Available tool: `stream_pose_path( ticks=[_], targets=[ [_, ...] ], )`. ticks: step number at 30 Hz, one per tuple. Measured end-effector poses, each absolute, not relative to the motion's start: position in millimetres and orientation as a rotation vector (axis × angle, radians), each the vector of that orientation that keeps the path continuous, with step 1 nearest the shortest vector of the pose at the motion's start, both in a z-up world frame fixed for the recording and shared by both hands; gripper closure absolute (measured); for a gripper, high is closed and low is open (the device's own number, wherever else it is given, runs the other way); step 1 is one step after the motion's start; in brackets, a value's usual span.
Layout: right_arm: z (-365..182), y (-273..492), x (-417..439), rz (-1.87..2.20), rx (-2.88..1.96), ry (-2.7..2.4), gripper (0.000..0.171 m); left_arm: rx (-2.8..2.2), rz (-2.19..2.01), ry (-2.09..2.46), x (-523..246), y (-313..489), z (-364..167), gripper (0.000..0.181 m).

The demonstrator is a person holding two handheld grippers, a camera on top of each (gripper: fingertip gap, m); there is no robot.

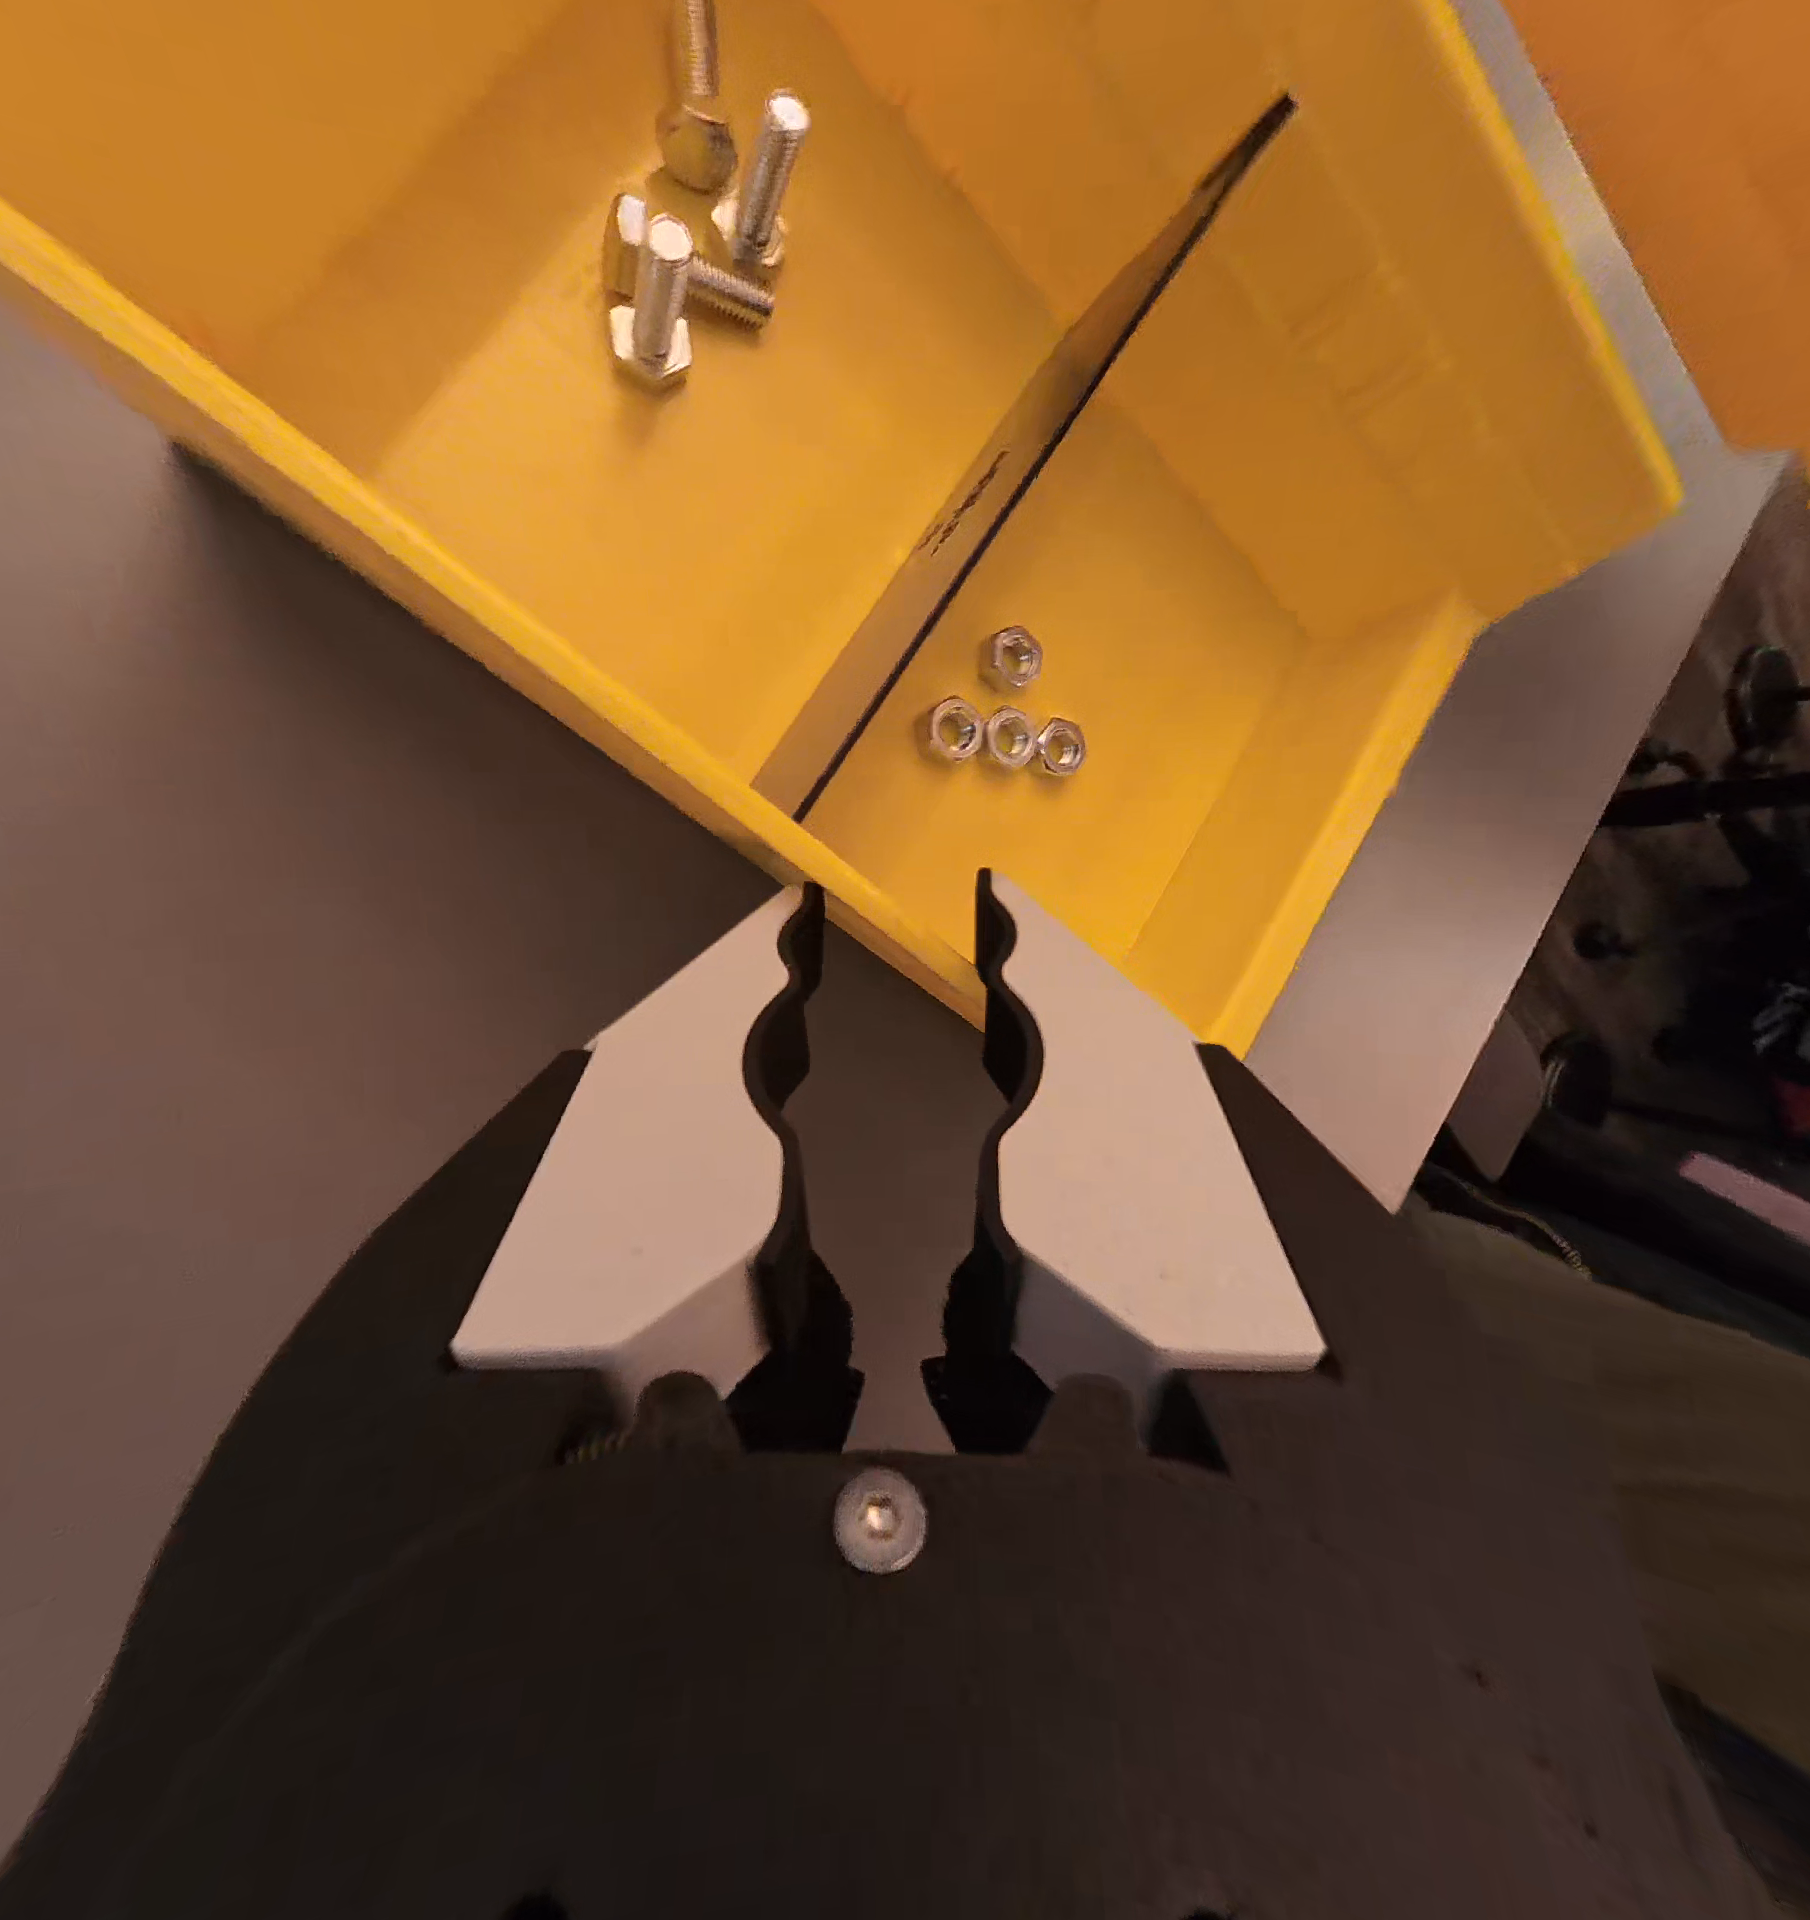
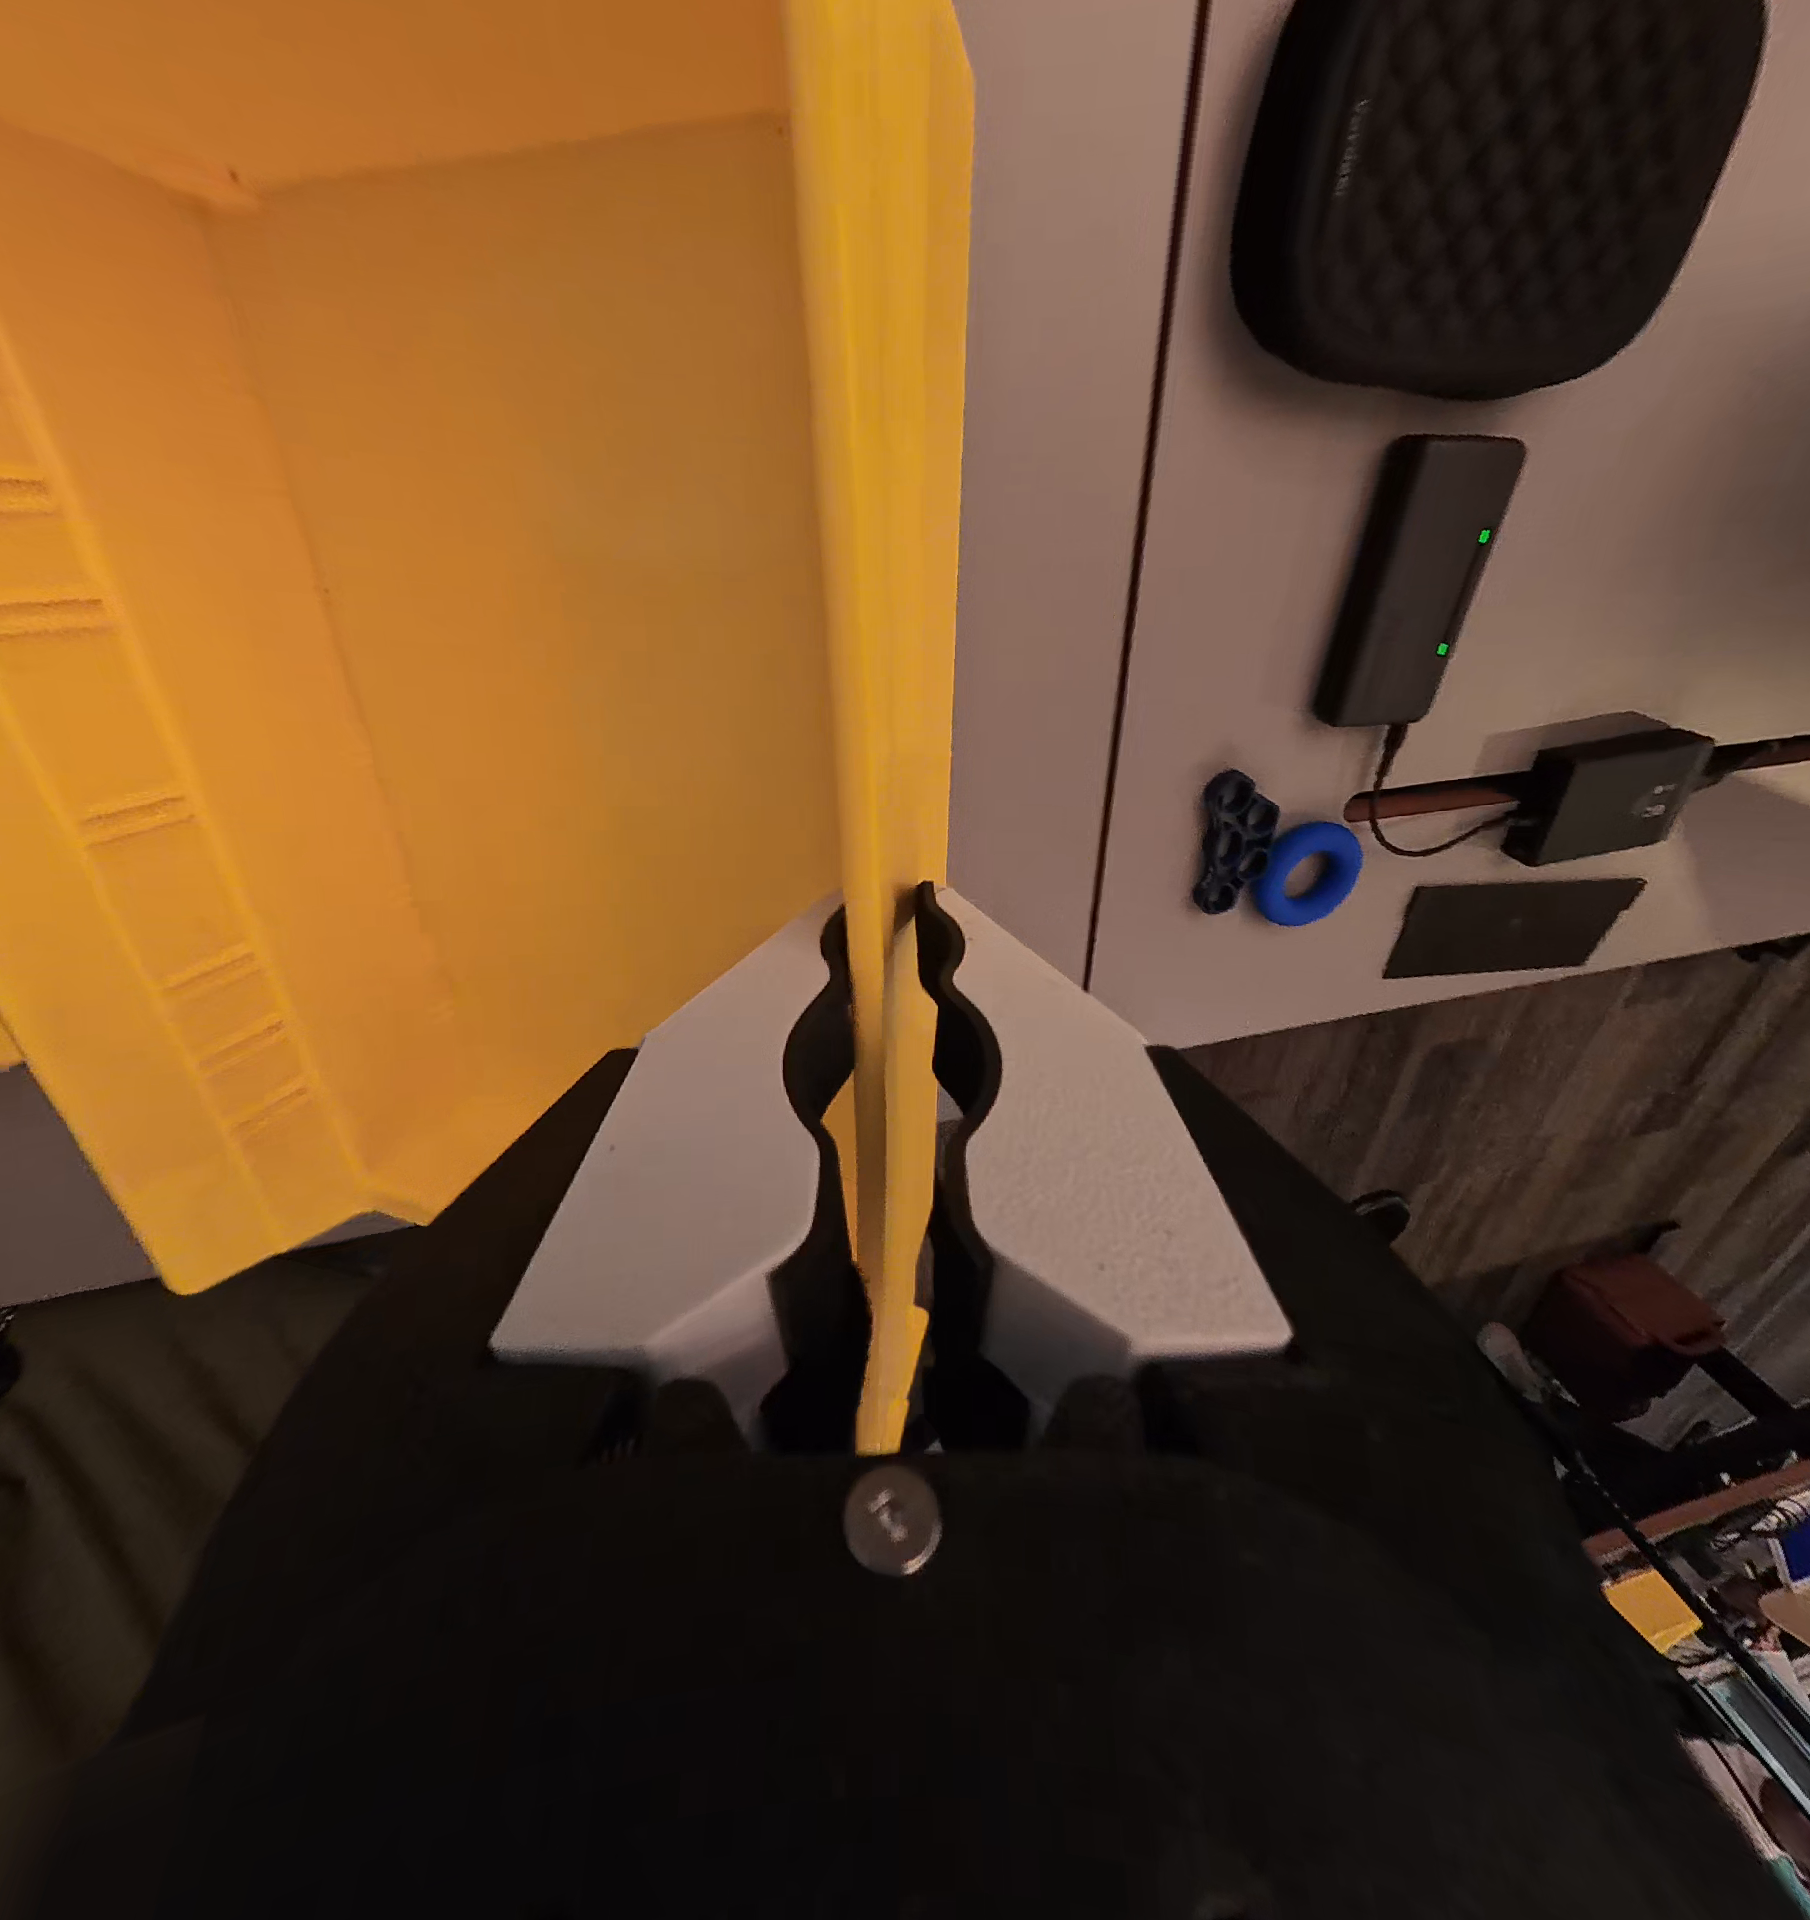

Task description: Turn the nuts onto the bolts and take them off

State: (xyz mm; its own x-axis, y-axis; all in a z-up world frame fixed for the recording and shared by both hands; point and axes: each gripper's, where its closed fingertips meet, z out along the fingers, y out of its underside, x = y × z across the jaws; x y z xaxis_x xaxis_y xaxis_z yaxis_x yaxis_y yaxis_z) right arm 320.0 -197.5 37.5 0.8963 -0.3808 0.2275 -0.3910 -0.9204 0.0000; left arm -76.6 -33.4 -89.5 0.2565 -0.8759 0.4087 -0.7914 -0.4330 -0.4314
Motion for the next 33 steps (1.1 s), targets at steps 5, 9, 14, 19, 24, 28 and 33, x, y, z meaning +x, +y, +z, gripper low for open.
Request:
stream_pose_path(
  ticks=[5, 9, 14, 19, 24, 28, 33],
  targets=[
    [-7, -186, 302, 0.182, 3.044, -0.564, 0.163, -2.461, -0.723, 1.515, -134, 18, -87, 0.17],
    [-48, -174, 282, -0.044, 3.077, -0.577, 0.163, -2.581, -0.676, 1.289, -188, 66, -86, 0.175],
    [-80, -169, 279, -0.233, 3.109, -0.631, 0.164, -2.667, -0.554, 1.034, -263, 108, -82, 0.173],
    [-96, -172, 296, -0.251, 3.135, -0.666, 0.164, -2.735, -0.64, 0.71, -337, 129, -80, 0.171],
    [-112, -169, 316, -0.25, 3.157, -0.784, 0.165, -2.696, -0.712, 0.274, -421, 148, -76, 0.17],
    [-117, -166, 324, -0.267, 3.17, -0.855, 0.165, -2.604, -0.704, 0.009, -483, 153, -72, 0.172],
    [-117, -166, 324, -0.332, 3.183, -0.88, 0.164, -2.457, -0.732, -0.233, -531, 159, -66, 0.174]
  ],
)
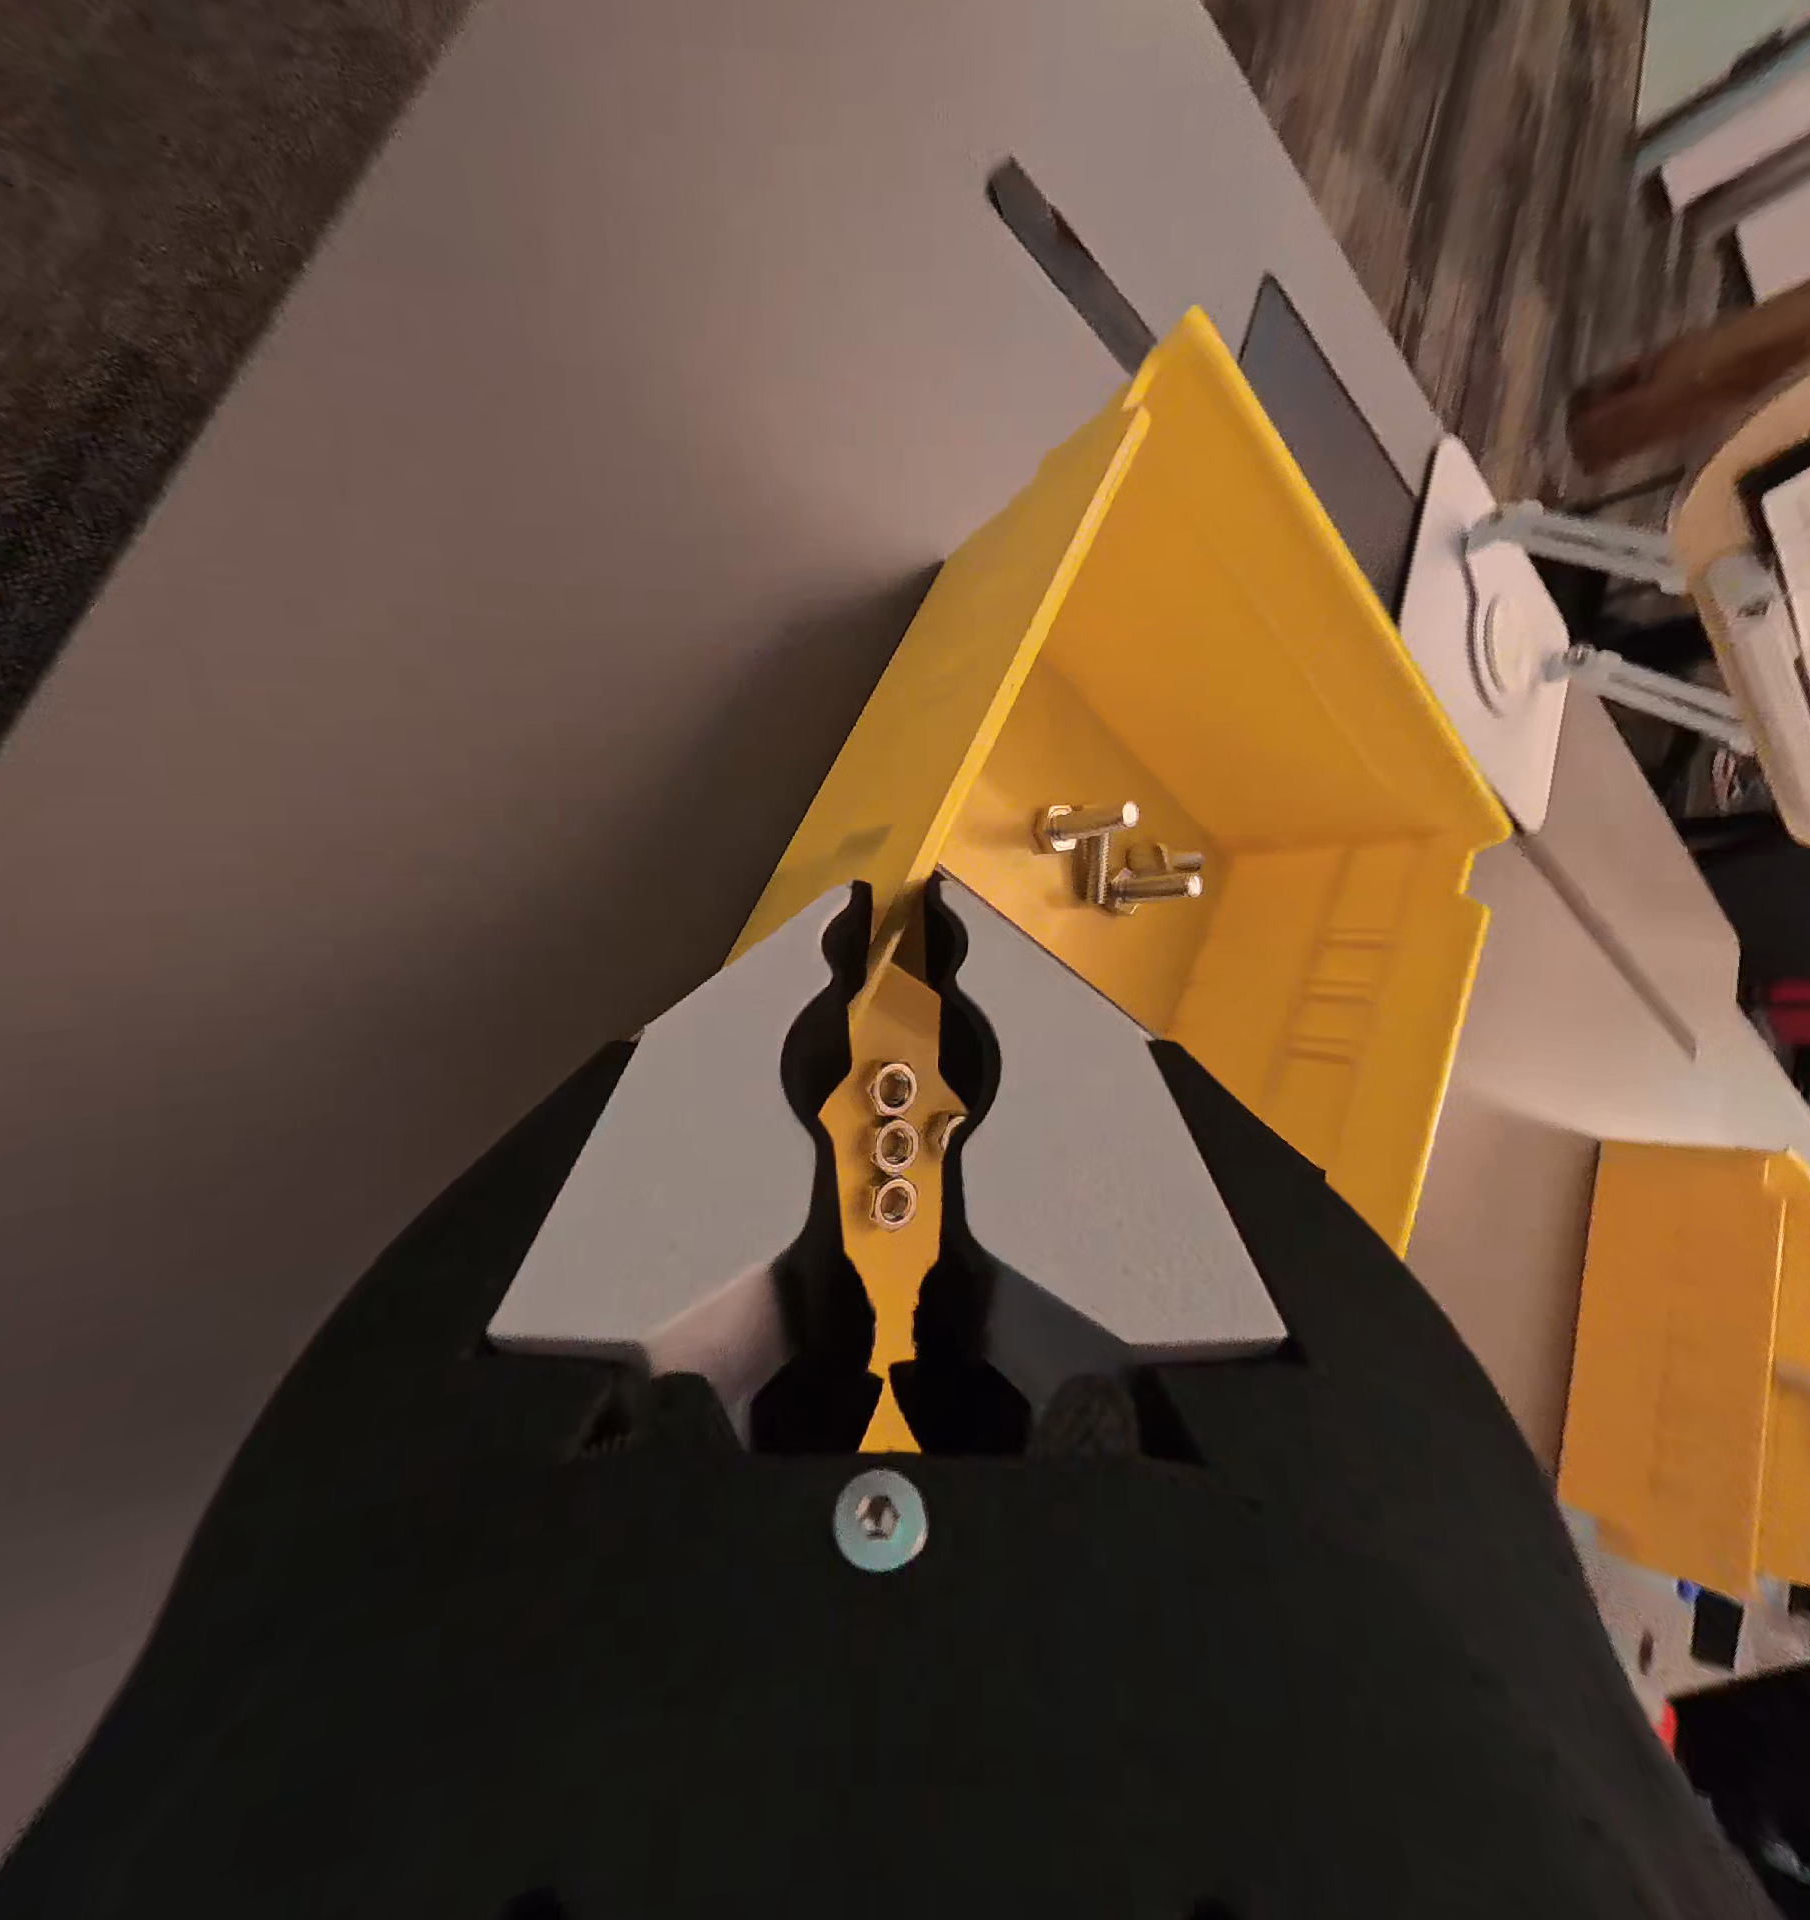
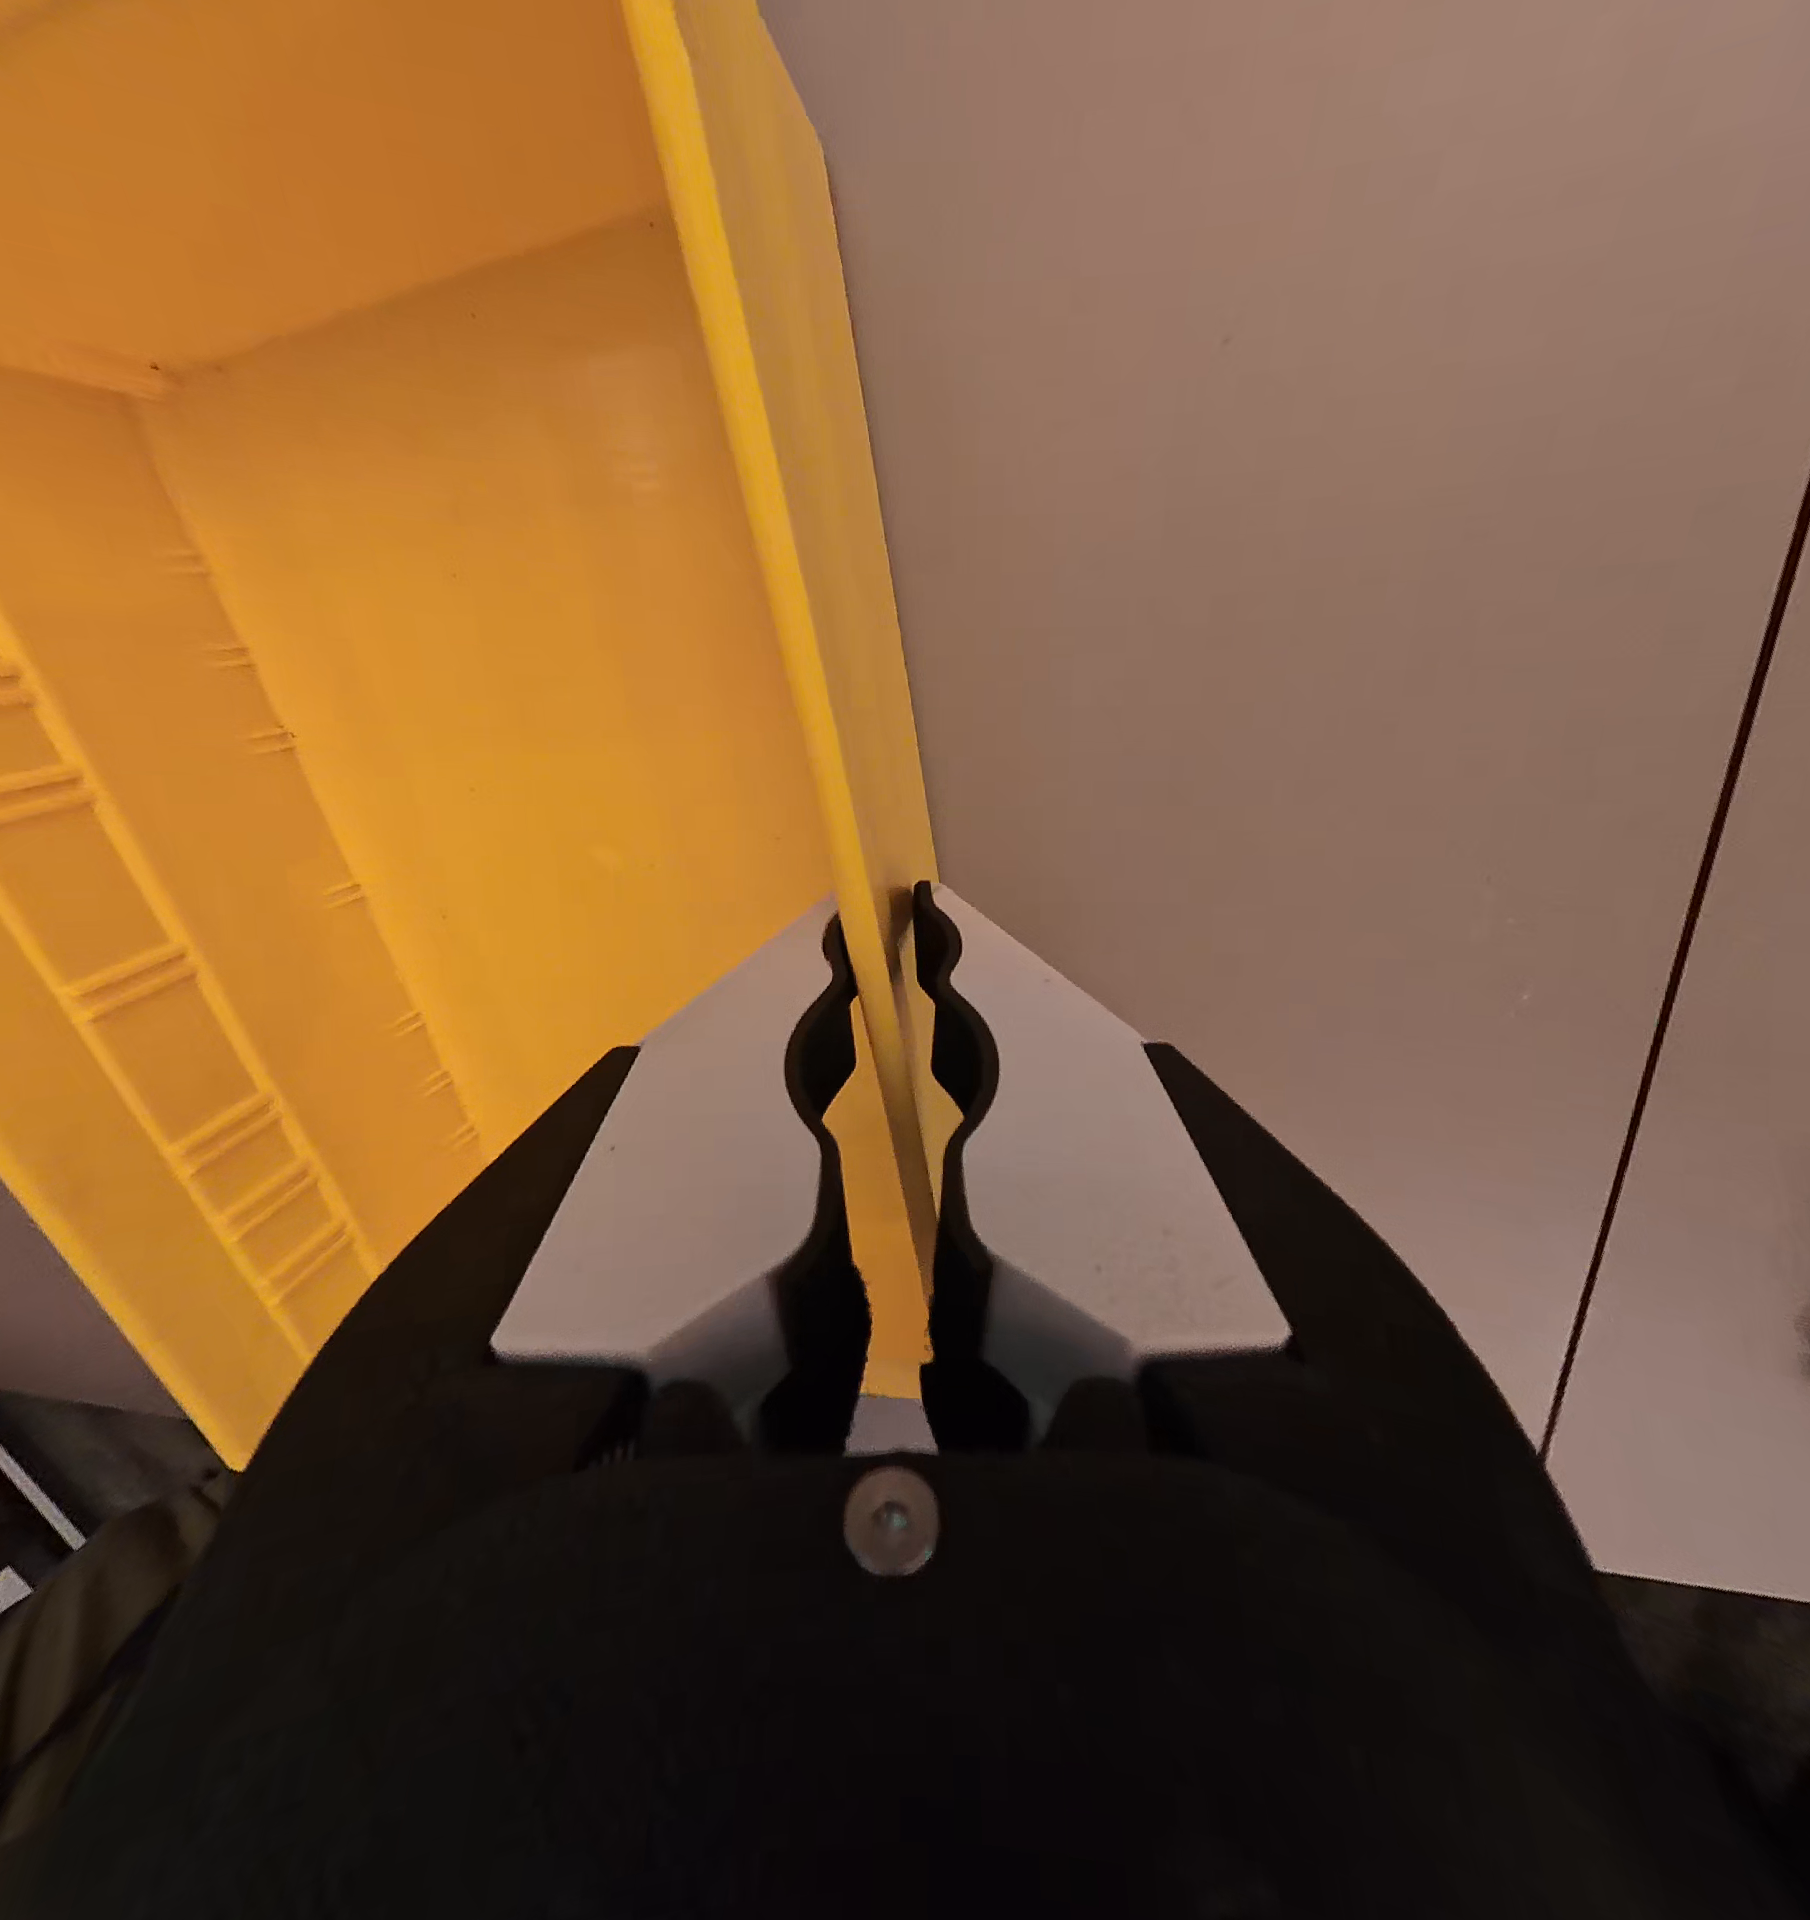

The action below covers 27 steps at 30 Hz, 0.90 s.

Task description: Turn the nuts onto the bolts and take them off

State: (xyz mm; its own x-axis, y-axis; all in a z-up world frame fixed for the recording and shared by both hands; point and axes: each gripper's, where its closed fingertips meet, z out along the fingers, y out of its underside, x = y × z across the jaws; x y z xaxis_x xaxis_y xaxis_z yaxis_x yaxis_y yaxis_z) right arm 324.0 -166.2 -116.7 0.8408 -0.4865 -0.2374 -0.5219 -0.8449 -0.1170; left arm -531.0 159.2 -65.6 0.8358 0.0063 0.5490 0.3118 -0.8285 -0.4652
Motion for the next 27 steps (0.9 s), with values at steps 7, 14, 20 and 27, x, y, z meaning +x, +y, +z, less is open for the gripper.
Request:
stream_pose_path(
  ticks=[7, 14, 20, 27],
  targets=[
    [-117, -168, 322, 0.352, -2.793, 0.794, 0.162, -2.388, -0.775, -0.345, -540, 161, -63, 0.174],
    [-117, -177, 317, 0.346, -2.846, 0.761, 0.163, -2.595, -0.938, -0.033, -486, 122, -66, 0.174],
    [-117, -176, 317, 0.371, -2.824, 0.759, 0.163, -2.791, -0.871, 0.232, -462, 91, -81, 0.153],
    [-118, -176, 317, 0.368, -2.831, 0.733, 0.163, -2.998, -0.728, 0.339, -460, 69, -108, 0.161]
  ],
)
